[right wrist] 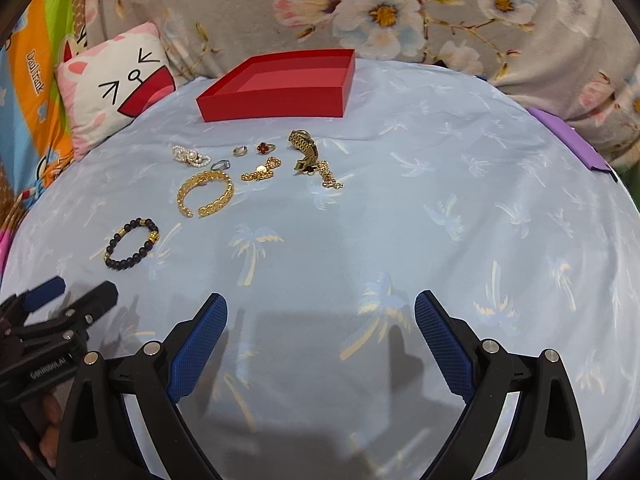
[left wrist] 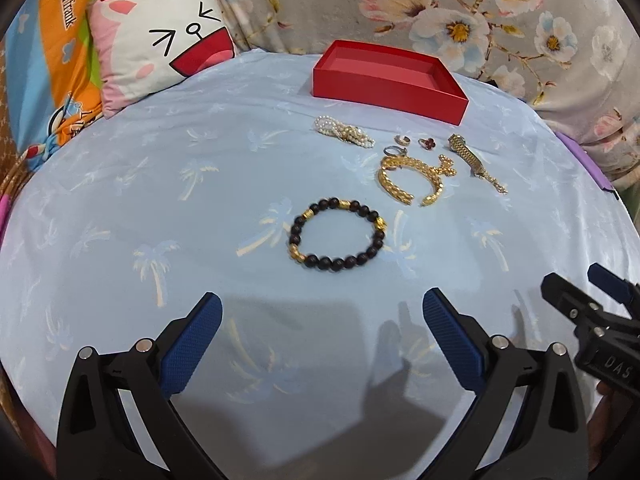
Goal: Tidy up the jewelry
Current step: 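Grasp the black bead bracelet with the left tool while the right tool grasps a gold pendant chain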
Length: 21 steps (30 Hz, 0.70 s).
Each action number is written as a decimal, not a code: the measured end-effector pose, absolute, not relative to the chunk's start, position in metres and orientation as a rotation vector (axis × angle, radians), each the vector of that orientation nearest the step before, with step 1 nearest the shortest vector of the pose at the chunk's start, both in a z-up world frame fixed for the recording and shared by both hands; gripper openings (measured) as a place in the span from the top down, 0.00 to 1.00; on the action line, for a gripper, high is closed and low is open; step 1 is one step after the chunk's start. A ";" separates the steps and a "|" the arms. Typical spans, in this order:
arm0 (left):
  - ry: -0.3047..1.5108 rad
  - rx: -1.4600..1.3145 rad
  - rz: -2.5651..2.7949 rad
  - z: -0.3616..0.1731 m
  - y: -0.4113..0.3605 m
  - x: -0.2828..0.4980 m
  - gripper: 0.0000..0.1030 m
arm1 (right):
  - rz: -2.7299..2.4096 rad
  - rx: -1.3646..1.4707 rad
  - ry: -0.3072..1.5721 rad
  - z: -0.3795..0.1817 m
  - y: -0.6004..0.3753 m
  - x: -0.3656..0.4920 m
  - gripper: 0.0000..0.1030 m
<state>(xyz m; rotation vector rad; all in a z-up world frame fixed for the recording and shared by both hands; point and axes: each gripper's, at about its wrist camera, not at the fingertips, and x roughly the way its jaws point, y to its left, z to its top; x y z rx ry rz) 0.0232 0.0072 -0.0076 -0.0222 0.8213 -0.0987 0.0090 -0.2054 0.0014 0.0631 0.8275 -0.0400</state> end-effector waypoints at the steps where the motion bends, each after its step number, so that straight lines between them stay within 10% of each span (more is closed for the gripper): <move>1: 0.825 -0.015 -0.114 -0.006 0.008 0.028 0.05 | -0.036 0.067 0.833 0.003 -0.209 0.012 0.10; 10: 0.887 0.026 -0.165 -0.006 0.010 0.081 0.05 | 0.009 0.143 0.877 0.014 -0.236 0.037 0.10; 21: 0.895 0.094 -0.186 -0.015 0.014 0.091 0.43 | 0.047 0.072 0.864 0.030 -0.238 0.082 0.10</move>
